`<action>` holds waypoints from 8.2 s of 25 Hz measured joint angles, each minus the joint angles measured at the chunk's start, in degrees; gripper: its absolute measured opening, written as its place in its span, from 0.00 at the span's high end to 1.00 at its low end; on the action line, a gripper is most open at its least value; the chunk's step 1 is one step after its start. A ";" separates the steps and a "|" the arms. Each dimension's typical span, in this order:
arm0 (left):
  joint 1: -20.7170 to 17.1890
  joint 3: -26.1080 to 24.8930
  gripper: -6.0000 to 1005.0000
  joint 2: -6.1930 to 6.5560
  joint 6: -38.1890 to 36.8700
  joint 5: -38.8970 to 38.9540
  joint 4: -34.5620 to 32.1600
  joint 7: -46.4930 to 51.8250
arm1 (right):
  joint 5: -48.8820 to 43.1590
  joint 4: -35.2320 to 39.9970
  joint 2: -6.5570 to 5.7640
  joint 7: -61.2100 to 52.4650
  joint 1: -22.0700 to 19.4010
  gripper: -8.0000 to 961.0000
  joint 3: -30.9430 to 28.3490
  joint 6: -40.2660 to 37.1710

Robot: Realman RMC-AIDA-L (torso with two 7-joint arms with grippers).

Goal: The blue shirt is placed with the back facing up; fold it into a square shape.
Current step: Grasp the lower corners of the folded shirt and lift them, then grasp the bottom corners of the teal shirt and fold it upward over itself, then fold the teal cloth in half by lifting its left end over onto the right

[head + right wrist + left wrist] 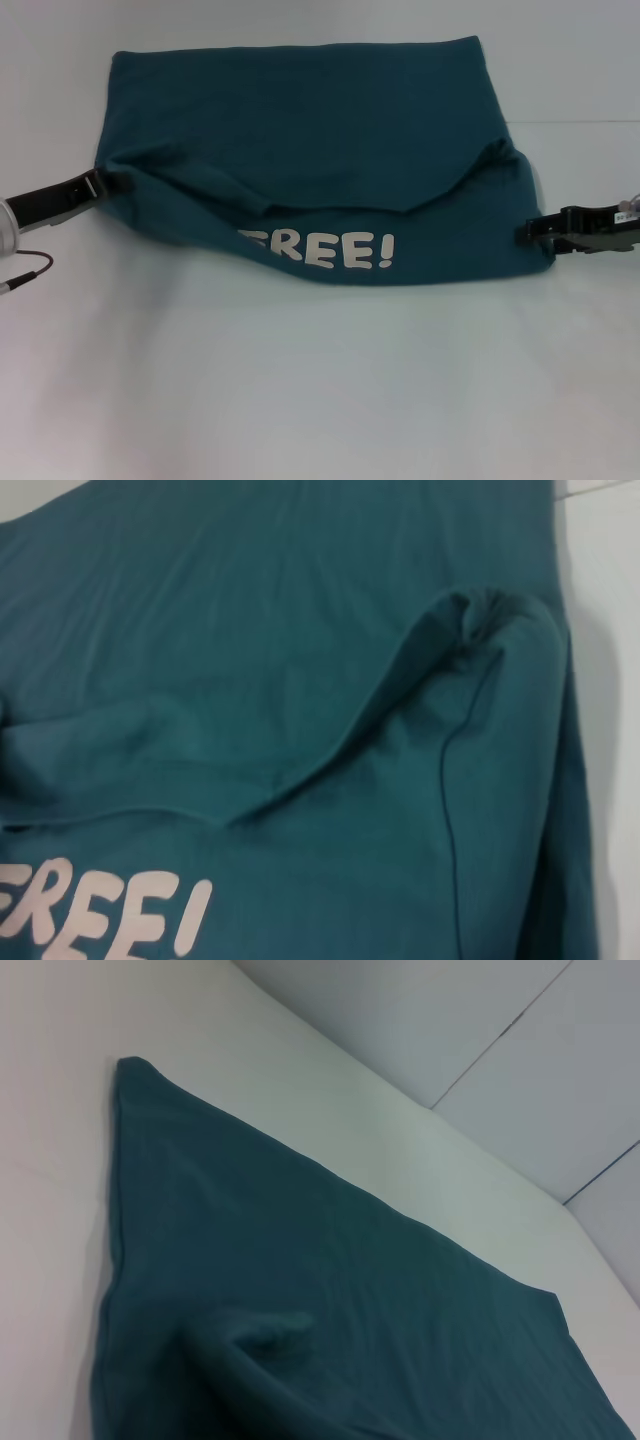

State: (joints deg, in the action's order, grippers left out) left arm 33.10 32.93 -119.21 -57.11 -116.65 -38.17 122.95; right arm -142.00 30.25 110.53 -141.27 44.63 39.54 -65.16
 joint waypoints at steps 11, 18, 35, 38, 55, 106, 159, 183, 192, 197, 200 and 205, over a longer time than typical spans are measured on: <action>-0.03 0.03 0.96 -0.06 0.07 -0.03 0.31 0.01 | -0.09 -1.42 1.13 -0.01 1.23 0.25 3.22 1.99; -0.11 0.03 0.96 -0.06 0.04 0.02 0.28 0.01 | 0.33 -0.75 1.35 -0.15 0.76 0.26 2.94 2.14; -0.17 0.17 0.96 0.72 -3.10 -2.21 -0.12 0.33 | 0.42 0.71 0.52 0.22 -0.03 0.90 2.73 -1.36; -0.43 -0.17 0.96 1.77 -7.87 -5.95 -1.53 2.51 | 0.41 4.00 0.03 0.12 -1.63 0.95 2.59 -5.43; -7.25 -1.13 0.96 2.56 -37.56 -21.41 -15.33 8.87 | 0.11 12.28 -2.33 0.40 -10.17 0.95 -2.27 -30.29; 13.42 6.92 0.96 3.87 4.53 -25.98 -2.22 24.87 | 6.66 2.85 3.90 1.70 2.99 0.94 -4.66 22.58; 13.57 7.47 0.96 1.17 15.11 -25.78 -2.27 28.93 | 6.39 -2.91 5.66 2.14 9.95 0.93 7.00 40.60; 6.35 4.94 0.49 -0.12 8.58 -8.68 -6.10 25.58 | 18.84 9.32 0.82 3.01 -1.96 0.48 4.34 12.27; -7.04 -2.66 0.32 -0.38 -13.86 7.94 -7.79 22.62 | 38.56 4.79 0.63 12.91 -16.98 0.19 -3.22 -13.24; -11.56 -9.59 0.32 -1.11 -19.36 8.49 -3.41 23.75 | 40.33 1.67 -0.36 15.84 -20.20 0.19 -6.59 -21.43; -12.86 -10.03 0.32 -1.65 -19.13 8.28 -2.15 24.28 | 40.28 1.67 -0.74 15.89 -20.46 0.19 -6.76 -22.84; -14.21 -9.61 0.32 -2.49 -17.25 6.73 -1.34 26.46 | 40.16 1.66 -0.89 16.36 -19.69 0.19 -6.46 -23.06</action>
State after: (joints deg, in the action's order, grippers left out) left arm 18.89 23.32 -121.71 -74.36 -109.92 -39.51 149.41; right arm -101.84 31.91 109.64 -124.92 24.94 33.08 -88.22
